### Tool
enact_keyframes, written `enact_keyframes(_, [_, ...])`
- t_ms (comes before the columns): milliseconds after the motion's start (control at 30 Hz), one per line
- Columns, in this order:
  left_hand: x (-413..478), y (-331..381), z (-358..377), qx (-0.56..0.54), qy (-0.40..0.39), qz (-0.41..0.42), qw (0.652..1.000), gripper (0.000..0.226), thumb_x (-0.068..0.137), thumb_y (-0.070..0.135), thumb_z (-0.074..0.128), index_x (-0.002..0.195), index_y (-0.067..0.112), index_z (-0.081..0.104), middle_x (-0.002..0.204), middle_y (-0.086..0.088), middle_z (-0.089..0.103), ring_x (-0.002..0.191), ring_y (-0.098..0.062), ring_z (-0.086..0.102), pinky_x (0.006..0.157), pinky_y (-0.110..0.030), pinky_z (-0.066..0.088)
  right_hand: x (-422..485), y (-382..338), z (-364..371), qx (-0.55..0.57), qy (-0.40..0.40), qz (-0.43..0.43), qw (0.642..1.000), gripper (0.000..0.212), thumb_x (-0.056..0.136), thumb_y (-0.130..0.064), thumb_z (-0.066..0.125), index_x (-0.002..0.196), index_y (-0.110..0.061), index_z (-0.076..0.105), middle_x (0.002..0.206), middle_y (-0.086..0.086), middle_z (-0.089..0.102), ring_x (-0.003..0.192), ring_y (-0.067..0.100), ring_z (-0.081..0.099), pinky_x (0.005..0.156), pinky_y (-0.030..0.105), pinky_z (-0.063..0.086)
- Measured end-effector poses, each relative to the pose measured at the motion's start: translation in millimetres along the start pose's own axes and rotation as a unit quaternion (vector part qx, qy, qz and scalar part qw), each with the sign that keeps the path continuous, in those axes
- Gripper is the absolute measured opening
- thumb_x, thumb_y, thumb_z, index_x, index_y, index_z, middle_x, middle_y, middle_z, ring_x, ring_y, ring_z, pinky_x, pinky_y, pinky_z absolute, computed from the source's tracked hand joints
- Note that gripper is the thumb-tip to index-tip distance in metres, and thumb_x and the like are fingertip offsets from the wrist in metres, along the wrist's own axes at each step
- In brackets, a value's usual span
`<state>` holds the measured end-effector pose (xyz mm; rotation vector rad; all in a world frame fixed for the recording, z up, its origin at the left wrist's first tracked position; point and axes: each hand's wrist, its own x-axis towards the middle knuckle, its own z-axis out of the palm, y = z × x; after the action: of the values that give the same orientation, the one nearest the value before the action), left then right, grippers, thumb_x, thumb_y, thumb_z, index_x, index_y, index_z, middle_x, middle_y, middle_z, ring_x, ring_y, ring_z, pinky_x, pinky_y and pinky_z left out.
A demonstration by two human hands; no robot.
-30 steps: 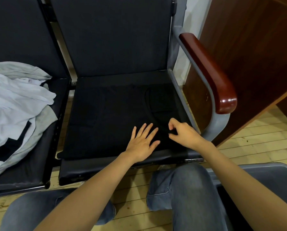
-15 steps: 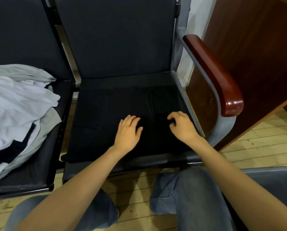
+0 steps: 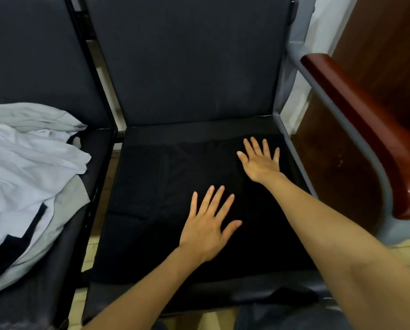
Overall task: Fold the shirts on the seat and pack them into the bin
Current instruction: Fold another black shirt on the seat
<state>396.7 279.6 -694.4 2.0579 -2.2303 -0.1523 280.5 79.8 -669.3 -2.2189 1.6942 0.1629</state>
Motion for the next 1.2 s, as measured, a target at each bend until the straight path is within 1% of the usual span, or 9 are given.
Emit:
enact_keyframes(200, [1.7, 0.4, -2.8, -0.027, -0.027, 0.007, 0.999, 0.077, 0.084, 0.068, -0.012, 0.150, 0.030, 0.001, 0.158, 0.005, -0.008, 0.142, -0.013, -0.020, 0.112, -0.043, -0.020, 13.9, -3.1, -1.4, -0.001, 0.014, -0.016, 1.000, 0.060, 0.099, -0.054, 0.009, 0.153, -0.029, 0.002, 0.161, -0.006, -0.006, 0.146, 0.022, -0.014, 0.114, 0.055, -0.011])
enact_keyframes(367, [25.1, -30.7, -30.9, -0.197, 0.098, -0.116, 0.969, 0.058, 0.098, 0.054, 0.024, 0.146, 0.023, 0.034, 0.157, 0.002, 0.022, 0.146, -0.013, 0.010, 0.116, -0.034, 0.001, -19.9, -27.6, 1.5, 0.036, 0.121, -0.066, 0.990, 0.056, 0.102, -0.046, 0.023, 0.152, -0.022, 0.018, 0.160, 0.001, 0.013, 0.148, 0.021, -0.003, 0.115, 0.057, -0.002])
enact_keyframes(433, [40.9, -59.8, -43.0, -0.154, 0.095, -0.173, 0.968, 0.049, 0.102, 0.040, 0.028, 0.148, 0.023, 0.030, 0.158, 0.002, 0.019, 0.147, -0.016, 0.007, 0.117, -0.037, 0.002, -37.3, -41.9, 12.2, 0.030, 0.105, -0.096, 0.989, 0.057, 0.101, -0.049, 0.021, 0.152, -0.028, 0.012, 0.161, -0.003, 0.008, 0.148, 0.021, -0.007, 0.115, 0.057, -0.004])
enact_keyframes(600, [54.2, -126.9, -39.8, -0.079, -0.071, -0.292, 0.951, 0.060, 0.098, 0.057, 0.011, 0.151, 0.032, 0.000, 0.160, 0.006, -0.005, 0.146, -0.021, -0.012, 0.116, -0.051, -0.008, -44.7, -34.7, 29.4, -0.025, 0.025, -0.031, 0.999, 0.067, 0.093, -0.066, 0.007, 0.151, -0.035, -0.006, 0.160, -0.009, -0.011, 0.145, 0.027, -0.019, 0.110, 0.065, -0.011])
enact_keyframes(767, [54.7, -139.7, -36.8, -0.082, -0.080, -0.304, 0.946, 0.063, 0.096, 0.061, 0.008, 0.150, 0.033, -0.007, 0.159, 0.006, -0.011, 0.145, -0.022, -0.017, 0.113, -0.052, -0.013, -41.4, -33.8, 27.0, -0.035, 0.003, -0.020, 0.999, 0.070, 0.090, -0.070, 0.006, 0.150, -0.036, -0.009, 0.159, -0.009, -0.015, 0.144, 0.028, -0.021, 0.107, 0.067, -0.012])
enact_keyframes(867, [45.5, -141.2, -49.2, -0.206, 0.014, -0.289, 0.935, 0.062, 0.099, 0.054, 0.023, 0.152, 0.026, 0.008, 0.160, 0.000, 0.000, 0.147, -0.020, -0.008, 0.115, -0.048, -0.008, -44.7, -42.2, 18.3, -0.054, 0.009, -0.017, 0.998, 0.072, 0.092, -0.068, 0.010, 0.152, -0.031, -0.004, 0.160, -0.003, -0.010, 0.145, 0.027, -0.019, 0.108, 0.066, -0.012])
enact_keyframes(967, [9.1, -149.4, -65.6, -0.231, 0.158, -0.298, 0.913, 0.055, 0.099, 0.032, 0.046, 0.146, 0.008, 0.031, 0.152, -0.016, 0.028, 0.142, -0.030, 0.019, 0.116, -0.041, 0.013, -56.3, -78.0, 15.9, -0.028, 0.089, -0.113, 0.989, 0.064, 0.098, -0.057, 0.022, 0.151, -0.020, 0.022, 0.159, 0.004, 0.013, 0.148, 0.025, -0.002, 0.114, 0.056, -0.001])
enact_keyframes(1067, [-38.9, -160.9, -68.5, -0.212, 0.109, -0.352, 0.905, 0.045, 0.094, 0.018, 0.054, 0.135, 0.003, 0.044, 0.135, -0.021, 0.043, 0.126, -0.038, 0.037, 0.105, -0.043, 0.030, -65.1, -137.6, 21.9, 0.082, 0.108, -0.238, 0.962, 0.042, 0.100, -0.036, 0.042, 0.132, -0.012, 0.052, 0.139, 0.008, 0.046, 0.136, 0.024, 0.032, 0.109, 0.037, 0.028])
enact_keyframes(1200, [-83.3, -160.6, -71.7, -0.283, 0.022, -0.427, 0.859, 0.045, 0.093, 0.039, 0.056, 0.120, 0.004, 0.052, 0.122, -0.018, 0.049, 0.115, -0.036, 0.049, 0.094, -0.040, 0.040, -62.4, -219.7, 32.7, 0.181, 0.049, -0.272, 0.944, 0.028, 0.097, -0.022, 0.050, 0.121, -0.009, 0.058, 0.117, 0.009, 0.058, 0.116, 0.023, 0.050, 0.093, 0.033, 0.043])
